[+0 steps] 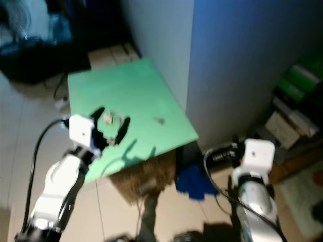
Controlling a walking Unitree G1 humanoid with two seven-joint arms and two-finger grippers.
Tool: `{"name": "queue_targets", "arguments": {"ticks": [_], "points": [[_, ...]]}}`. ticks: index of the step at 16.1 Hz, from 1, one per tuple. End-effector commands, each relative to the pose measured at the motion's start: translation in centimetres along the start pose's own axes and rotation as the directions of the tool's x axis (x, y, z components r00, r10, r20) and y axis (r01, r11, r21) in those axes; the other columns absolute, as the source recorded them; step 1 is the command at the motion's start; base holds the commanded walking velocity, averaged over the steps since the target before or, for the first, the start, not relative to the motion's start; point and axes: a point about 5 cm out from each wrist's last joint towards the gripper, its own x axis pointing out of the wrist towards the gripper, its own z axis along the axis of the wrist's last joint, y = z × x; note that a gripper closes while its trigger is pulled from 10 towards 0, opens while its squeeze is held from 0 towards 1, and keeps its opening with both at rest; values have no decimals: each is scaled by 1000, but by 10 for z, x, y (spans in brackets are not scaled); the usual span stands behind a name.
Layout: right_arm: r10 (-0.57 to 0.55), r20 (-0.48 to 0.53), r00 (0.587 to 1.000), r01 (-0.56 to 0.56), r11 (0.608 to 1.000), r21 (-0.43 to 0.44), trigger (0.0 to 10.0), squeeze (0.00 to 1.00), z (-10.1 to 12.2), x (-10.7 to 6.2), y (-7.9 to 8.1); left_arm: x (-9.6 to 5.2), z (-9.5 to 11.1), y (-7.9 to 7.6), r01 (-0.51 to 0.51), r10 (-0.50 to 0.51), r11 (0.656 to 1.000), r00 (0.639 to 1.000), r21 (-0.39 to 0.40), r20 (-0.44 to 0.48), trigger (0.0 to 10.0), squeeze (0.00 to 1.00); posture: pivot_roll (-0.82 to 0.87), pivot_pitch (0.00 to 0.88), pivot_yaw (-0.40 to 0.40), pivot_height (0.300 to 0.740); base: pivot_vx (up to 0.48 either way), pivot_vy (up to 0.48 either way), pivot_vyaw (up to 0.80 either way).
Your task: Hang keys on a hook
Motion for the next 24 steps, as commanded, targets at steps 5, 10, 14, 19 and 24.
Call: {"name": "queue_targets", "arguments": {"ticks": [5,10,14,19,24], "points": [[217,9,976,-217,976,-18,10000,0,3,-9,28,-8,-9,14,-70,71,997,997,16,-42,10000,0,-185,116,99,740,419,0,113],[385,-34,922,-387,919,-71,10000,0,-3,-13,48,-15,-10,16,-97,98,995,994,15,-45,10000,0,-172,123,76,740,417,0,800],[476,-92,875,-481,876,-42,10000,0,-13,-20,56,-37,-24,19,-87,90,996,986,23,-143,10000,0,-158,130,60,740,91,0,200],[465,-135,875,-474,879,-49,10000,0,-24,-25,50,-46,-35,2,21,-40,996,975,-87,-219,10000,0,-158,112,72,740,0,0,0],[474,-284,833,-504,863,-36,10000,1000,-48,-12,55,-31,-36,2,47,-59,997,973,-59,-224,10000,0,-170,109,97,740,0,0,0]]}}
